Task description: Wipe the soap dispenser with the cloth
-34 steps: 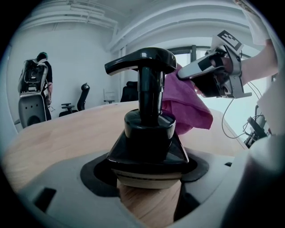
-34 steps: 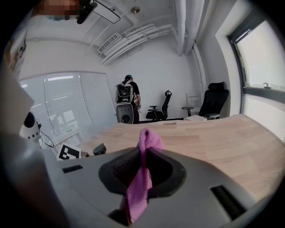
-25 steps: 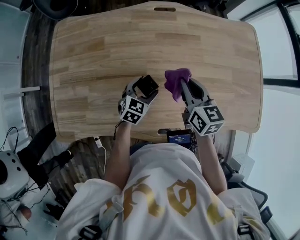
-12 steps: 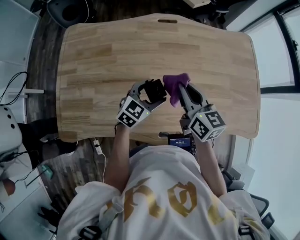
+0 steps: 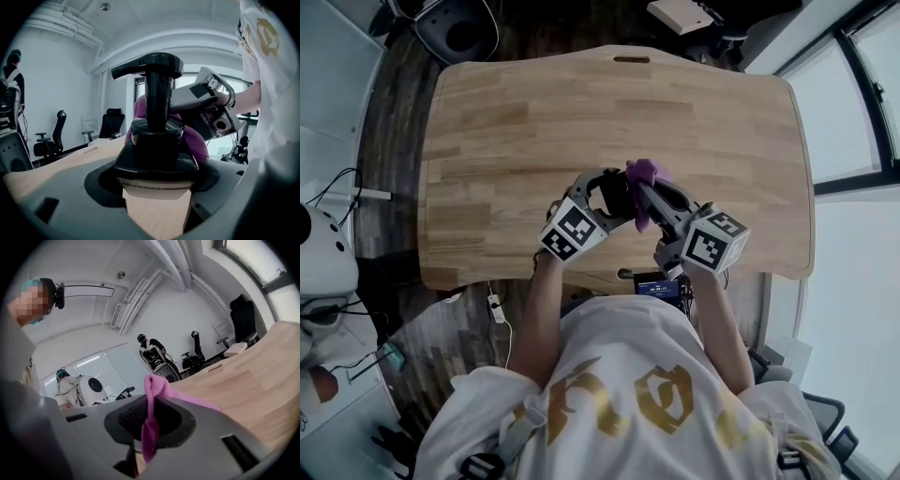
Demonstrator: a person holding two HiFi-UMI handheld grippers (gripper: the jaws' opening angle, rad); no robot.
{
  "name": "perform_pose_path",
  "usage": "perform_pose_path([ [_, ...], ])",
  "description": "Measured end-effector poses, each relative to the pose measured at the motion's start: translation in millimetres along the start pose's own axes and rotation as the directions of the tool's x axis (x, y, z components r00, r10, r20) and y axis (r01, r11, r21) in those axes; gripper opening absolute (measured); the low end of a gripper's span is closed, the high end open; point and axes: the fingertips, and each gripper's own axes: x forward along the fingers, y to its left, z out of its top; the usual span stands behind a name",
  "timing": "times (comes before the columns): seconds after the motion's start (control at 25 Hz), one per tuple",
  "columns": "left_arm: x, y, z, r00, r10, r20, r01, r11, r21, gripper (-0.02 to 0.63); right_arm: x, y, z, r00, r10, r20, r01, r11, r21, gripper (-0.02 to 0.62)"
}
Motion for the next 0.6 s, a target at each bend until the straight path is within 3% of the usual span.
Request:
perform_pose_path([
  [0.4,-8,-13,3,0.999,-0.041,-0.001,0.041,0.999,0.005,0.357,-1,9,-2,0.998,0.002,-0.059,-0.008,0.995,-0.101,0.041],
  [0.6,-12,-16,0,0.999,-0.039,-0.022,0.039,0.999,0.006,0.357,6,12,-5,0.989,0.031,-0.148,-0.056,0.984,-0.170,0.041],
])
